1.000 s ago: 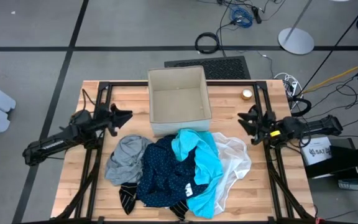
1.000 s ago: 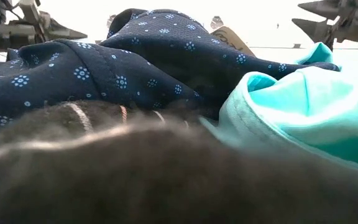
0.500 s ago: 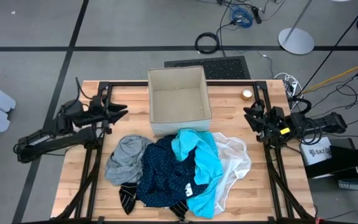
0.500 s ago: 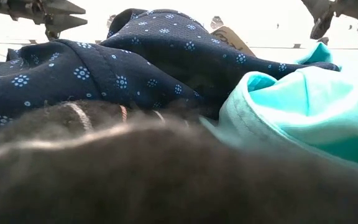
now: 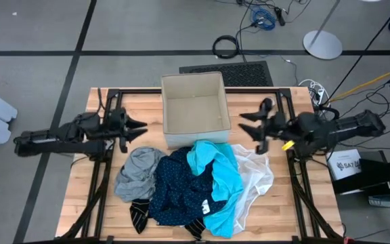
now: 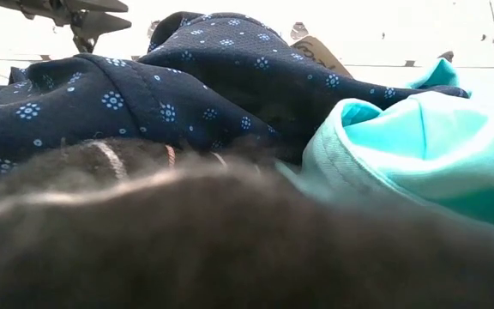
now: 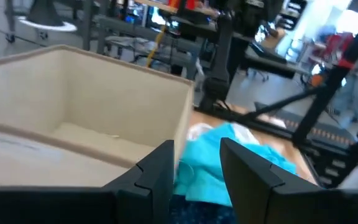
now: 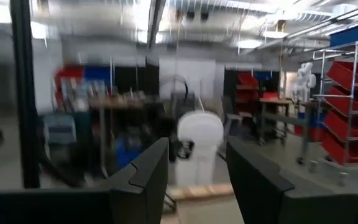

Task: Sort clothes
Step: Put the blue shirt into the laundry bin

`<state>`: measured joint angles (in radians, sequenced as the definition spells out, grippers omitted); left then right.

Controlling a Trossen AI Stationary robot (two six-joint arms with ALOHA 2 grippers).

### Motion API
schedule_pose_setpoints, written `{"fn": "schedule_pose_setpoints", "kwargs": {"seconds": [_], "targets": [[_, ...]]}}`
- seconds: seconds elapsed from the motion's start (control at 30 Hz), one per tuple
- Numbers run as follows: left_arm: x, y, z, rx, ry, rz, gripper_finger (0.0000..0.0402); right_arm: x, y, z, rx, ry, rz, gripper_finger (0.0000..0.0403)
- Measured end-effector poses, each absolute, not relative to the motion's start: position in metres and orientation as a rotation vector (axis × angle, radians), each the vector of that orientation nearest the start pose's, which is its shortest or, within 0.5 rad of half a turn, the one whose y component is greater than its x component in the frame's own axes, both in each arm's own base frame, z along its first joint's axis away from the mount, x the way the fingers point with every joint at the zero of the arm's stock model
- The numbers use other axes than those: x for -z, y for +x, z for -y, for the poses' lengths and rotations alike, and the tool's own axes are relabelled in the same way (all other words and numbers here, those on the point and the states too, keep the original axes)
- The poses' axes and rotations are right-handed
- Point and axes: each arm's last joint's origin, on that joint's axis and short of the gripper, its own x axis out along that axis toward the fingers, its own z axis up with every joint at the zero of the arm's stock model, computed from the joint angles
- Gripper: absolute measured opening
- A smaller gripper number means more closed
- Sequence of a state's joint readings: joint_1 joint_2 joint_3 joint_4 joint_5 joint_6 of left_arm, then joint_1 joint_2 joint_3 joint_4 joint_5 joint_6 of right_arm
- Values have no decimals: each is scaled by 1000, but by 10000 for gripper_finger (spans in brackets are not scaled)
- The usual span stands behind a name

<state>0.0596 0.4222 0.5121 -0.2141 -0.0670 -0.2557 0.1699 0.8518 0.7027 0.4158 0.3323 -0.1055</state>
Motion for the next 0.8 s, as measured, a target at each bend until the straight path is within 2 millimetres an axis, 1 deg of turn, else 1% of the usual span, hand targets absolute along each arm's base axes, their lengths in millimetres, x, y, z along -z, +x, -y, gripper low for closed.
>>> {"fn": "schedule_pose_setpoints", "kwargs": {"seconds": [0.07, 0.2, 0.33, 0.47, 0.57, 0.67, 0.8], "targets": [[-278, 120, -3, -140, -243, -148, 138, -349, 202, -25, 177, -83, 214, 148], [-269, 135, 12, -140, -213, -220, 138, -337, 229, -30, 172, -114, 124, 148], [-262, 148, 28, -147, -204, -255, 138, -320, 250, -34, 141, -69, 6, 148], [-256, 158, 46, -103, -215, -282, 138, -300, 266, -41, -14, 19, -126, 148], [-252, 165, 60, -62, -201, -284, 138, -289, 276, -50, -131, 81, -188, 148], [-247, 170, 72, -20, -165, -297, 138, -280, 286, -61, -178, 113, -257, 148], [-238, 176, 82, -5, -136, -330, 138, -269, 296, -79, -212, 128, -376, 148]]}}
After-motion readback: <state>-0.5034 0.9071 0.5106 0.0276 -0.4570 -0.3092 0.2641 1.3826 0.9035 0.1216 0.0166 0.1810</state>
